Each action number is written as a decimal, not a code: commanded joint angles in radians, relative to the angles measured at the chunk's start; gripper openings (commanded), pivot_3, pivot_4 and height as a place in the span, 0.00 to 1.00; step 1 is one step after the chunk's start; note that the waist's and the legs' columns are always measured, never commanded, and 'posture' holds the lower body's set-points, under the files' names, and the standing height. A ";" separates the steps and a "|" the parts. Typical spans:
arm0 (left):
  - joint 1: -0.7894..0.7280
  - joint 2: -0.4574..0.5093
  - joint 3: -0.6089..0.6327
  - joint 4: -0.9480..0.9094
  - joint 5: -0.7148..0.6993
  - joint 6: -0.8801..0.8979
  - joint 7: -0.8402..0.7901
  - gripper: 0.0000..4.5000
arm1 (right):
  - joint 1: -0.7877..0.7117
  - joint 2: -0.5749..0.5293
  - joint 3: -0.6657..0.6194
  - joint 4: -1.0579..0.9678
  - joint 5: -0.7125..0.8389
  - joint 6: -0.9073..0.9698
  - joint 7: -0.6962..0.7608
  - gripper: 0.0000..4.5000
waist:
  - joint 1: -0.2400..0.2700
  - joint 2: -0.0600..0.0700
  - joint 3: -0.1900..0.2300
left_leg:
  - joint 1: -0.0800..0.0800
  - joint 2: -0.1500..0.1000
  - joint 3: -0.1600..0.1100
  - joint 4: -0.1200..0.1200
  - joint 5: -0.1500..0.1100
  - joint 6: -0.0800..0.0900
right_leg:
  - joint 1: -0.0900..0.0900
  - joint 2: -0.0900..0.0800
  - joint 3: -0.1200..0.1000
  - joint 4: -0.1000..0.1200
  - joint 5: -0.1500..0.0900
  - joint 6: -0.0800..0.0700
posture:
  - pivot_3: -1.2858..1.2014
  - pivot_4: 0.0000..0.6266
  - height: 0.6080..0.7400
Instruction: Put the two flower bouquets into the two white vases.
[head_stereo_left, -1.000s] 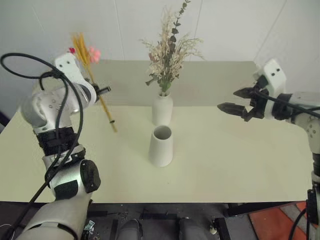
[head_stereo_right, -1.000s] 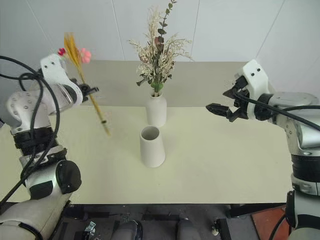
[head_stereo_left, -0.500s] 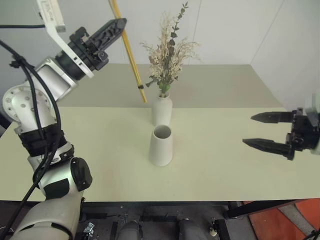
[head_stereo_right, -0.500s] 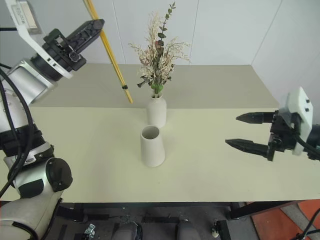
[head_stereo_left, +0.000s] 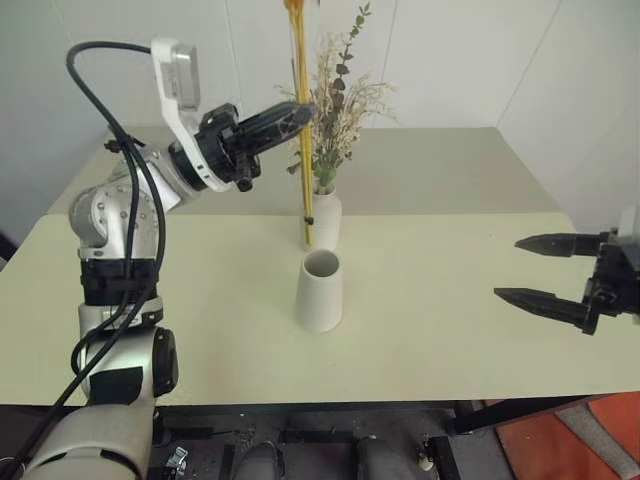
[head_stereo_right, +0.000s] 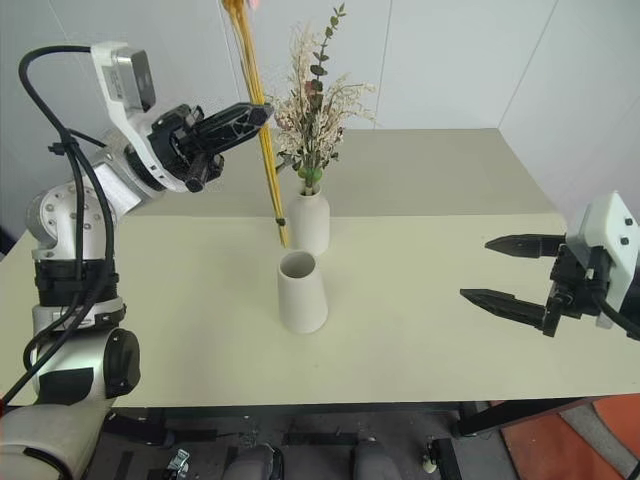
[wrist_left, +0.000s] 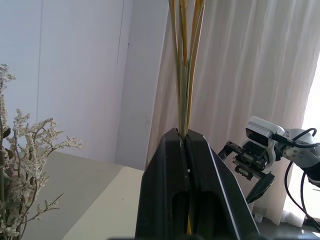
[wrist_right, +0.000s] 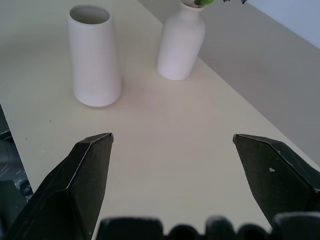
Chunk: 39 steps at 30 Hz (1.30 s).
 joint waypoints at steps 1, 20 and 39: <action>0.008 -0.003 -0.006 -0.015 -0.006 -0.022 -0.028 0.01 | 0.003 -0.016 -0.044 -0.029 0.013 -0.010 -0.017 1.00 | 0.001 0.000 0.000 | 0.000 0.000 0.000 0.000 0.000 0.000 | 0.000 0.000 0.000 0.000 0.000 0.000 | 0.52 0.24 1.00; 0.131 -0.047 -0.122 -0.102 0.062 -0.108 -0.095 0.01 | -0.011 -0.033 -0.014 -0.028 0.014 -0.011 -0.059 1.00 | 0.007 0.000 0.000 | 0.000 0.000 0.000 0.000 0.000 0.001 | 0.000 0.000 0.000 0.000 0.000 0.000 | 0.52 0.24 1.00; 0.457 0.204 -0.036 -0.279 0.087 -0.077 -0.143 1.00 | -0.018 -0.044 -0.007 -0.014 0.019 -0.022 -0.053 1.00 | 0.003 0.000 0.000 | 0.000 0.001 0.000 0.000 0.000 0.001 | 0.000 0.000 0.000 0.000 0.000 0.000 | 0.52 0.24 1.00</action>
